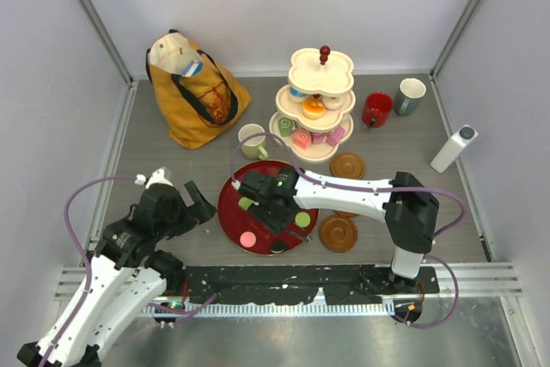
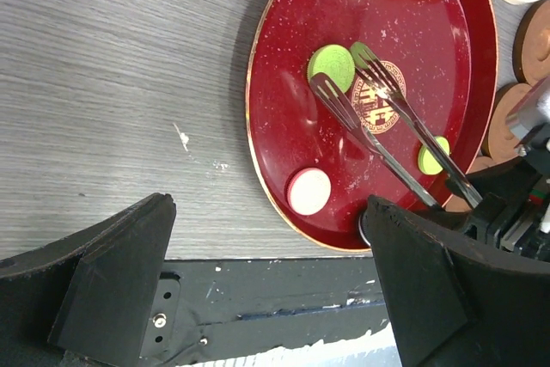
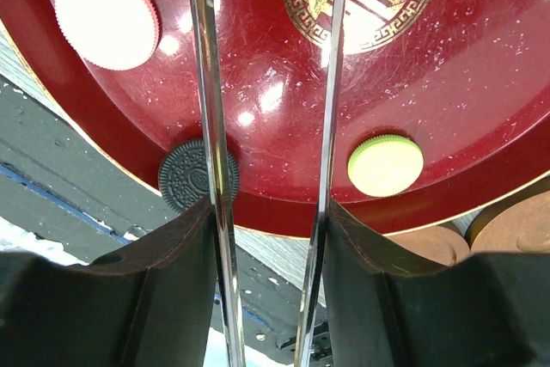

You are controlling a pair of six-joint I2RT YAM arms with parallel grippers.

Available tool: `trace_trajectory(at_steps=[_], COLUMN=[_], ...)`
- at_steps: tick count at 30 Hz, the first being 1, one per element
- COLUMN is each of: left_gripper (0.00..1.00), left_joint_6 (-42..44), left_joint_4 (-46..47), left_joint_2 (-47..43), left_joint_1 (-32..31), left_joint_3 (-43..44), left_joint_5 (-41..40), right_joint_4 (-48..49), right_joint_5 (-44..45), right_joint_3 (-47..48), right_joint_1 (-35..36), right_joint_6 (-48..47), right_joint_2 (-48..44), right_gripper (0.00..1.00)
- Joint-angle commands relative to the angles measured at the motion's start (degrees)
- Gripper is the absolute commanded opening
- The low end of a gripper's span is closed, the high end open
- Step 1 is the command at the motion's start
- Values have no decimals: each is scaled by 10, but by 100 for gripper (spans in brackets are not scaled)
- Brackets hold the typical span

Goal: Serve the afternoon tea

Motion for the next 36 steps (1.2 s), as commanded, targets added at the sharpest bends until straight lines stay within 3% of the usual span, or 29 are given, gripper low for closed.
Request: trace_trajectory(at_steps=[1, 9, 17, 26, 36], left_gripper=[99, 100, 100, 99, 100], left_joint_6=[2, 2, 0, 2, -1], left_joint_4=[-9, -11, -6, 1, -5], left_joint_2=[-5, -7, -6, 3, 2], left_joint_1=[2, 2, 2, 2, 2], left_joint_3=[33, 40, 35, 34, 37], left_joint_5=[-14, -18, -20, -21, -25], right_joint_4=[-8, -13, -6, 28, 24], right_joint_5=[-4, 44, 80, 98, 74], right_joint_3=[22, 39, 62, 121, 271], right_joint_1=[0, 0, -20, -133, -278], right_joint_6=[11, 20, 25, 8, -38], right_joint_2=[0, -39, -139, -226, -208], right_gripper=[48, 43, 39, 37, 37])
